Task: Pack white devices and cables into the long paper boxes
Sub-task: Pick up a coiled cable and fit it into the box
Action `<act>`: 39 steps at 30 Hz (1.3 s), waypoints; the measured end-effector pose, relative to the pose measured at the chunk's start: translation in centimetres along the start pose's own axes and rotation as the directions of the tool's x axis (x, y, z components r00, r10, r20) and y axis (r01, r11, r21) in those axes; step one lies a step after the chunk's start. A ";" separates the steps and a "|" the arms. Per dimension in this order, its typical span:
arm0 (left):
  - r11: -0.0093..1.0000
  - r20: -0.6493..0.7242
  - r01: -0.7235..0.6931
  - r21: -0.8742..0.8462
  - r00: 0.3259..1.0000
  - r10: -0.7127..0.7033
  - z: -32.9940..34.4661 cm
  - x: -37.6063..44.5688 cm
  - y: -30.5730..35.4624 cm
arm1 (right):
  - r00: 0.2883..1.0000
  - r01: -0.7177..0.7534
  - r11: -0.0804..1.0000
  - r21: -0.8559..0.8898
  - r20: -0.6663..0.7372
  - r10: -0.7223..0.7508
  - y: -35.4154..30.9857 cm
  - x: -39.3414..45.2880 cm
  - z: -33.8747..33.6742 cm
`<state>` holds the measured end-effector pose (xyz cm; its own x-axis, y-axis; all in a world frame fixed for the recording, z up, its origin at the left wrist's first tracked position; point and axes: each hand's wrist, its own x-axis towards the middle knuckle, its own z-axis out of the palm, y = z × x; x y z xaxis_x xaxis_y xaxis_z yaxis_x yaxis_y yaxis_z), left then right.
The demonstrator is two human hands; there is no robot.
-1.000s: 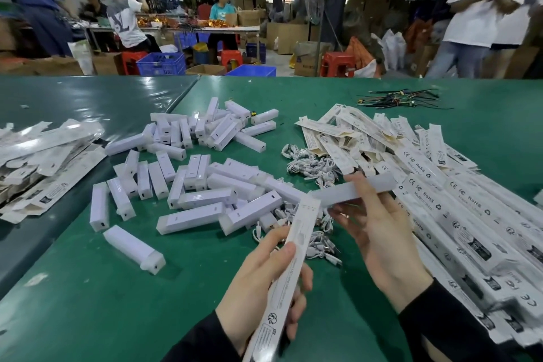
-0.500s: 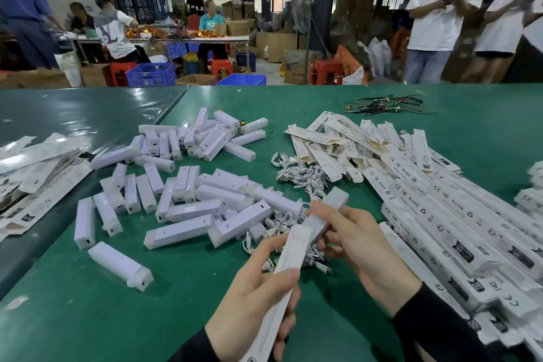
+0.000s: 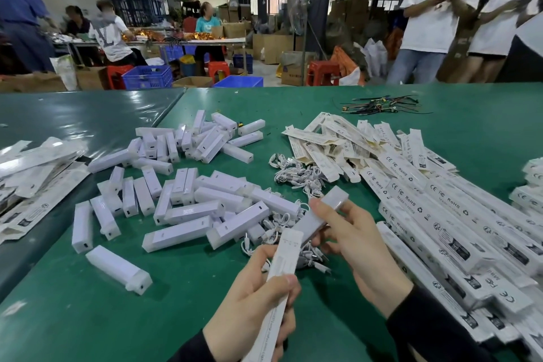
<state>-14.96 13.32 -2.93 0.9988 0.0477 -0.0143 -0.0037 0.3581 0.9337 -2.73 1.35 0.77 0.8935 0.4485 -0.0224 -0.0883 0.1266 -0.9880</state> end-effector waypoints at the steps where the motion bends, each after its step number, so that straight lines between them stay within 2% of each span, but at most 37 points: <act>1: 1.000 0.000 0.001 -0.011 1.000 -0.001 0.0 0.0 0.0 | 1.000 -0.003 1.000 0.017 0.003 0.003 0.0 0.0 0.0; 5: 0.999 0.020 -0.001 -0.033 1.000 0.001 0.1 0.1 -0.1 | 1.000 -0.003 0.999 0.034 0.031 0.002 0.1 0.2 -0.1; 11: 0.999 0.075 0.001 -0.044 0.997 0.002 -0.1 0.1 -0.1 | 0.992 -0.027 0.995 -0.099 0.116 0.039 0.2 0.2 -0.2; 16: 0.996 0.087 -0.001 -0.087 0.996 0.009 -0.4 0.2 0.0 | 0.957 0.096 0.973 -0.210 0.289 -0.032 -0.3 -0.4 -0.1; 21: 0.993 0.074 0.033 -0.117 0.997 -0.025 -0.2 -0.1 0.5 | 0.912 0.044 0.971 -0.235 0.406 0.057 -0.6 -1.2 0.8; 24: 0.988 0.012 0.030 -0.149 1.000 -0.028 -0.4 -0.1 0.8 | 0.930 0.029 0.977 -0.212 0.363 0.051 -0.3 -1.0 1.0; 28: 0.985 -0.001 0.036 -0.167 0.999 -0.036 -0.3 0.0 0.8 | 0.949 -0.026 0.986 -0.164 0.305 0.076 -0.1 -0.9 0.9; 30: 0.986 0.006 0.041 -0.161 0.999 -0.040 -0.3 0.1 0.8 | 0.949 -0.073 0.974 -0.214 0.286 0.133 -0.2 -1.0 1.2; 34: 0.989 -0.014 0.069 -0.130 0.997 -0.072 -0.2 0.1 0.5 | 0.907 -0.093 0.925 -0.368 0.353 0.231 0.2 -1.1 1.2; 36: 0.986 -0.071 0.063 -0.155 0.995 -0.075 -0.2 0.1 0.7 | 0.934 -0.086 0.960 -0.268 0.312 0.171 -0.4 -0.7 0.7; 37: 0.984 -0.114 0.045 -0.172 0.991 -0.065 -0.3 0.2 0.9 | 0.963 -0.070 0.979 -0.191 0.245 0.117 -0.8 -0.5 0.2; 38: 0.984 -0.164 0.022 -0.178 0.985 -0.052 -0.4 0.2 1.2 | 0.987 -0.021 0.986 -0.168 0.155 0.048 -1.1 -0.2 -0.4; 39: 0.986 -0.214 0.000 -0.169 0.976 -0.037 -0.6 0.2 1.4 | 0.997 0.053 0.971 -0.233 0.060 -0.040 -1.3 0.1 -1.1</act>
<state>-14.77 14.37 -1.83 0.9643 0.2334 -0.1248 -0.0123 0.5105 0.8598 -2.02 0.27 1.84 0.8684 0.4951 0.0266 0.0645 -0.0597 -0.9961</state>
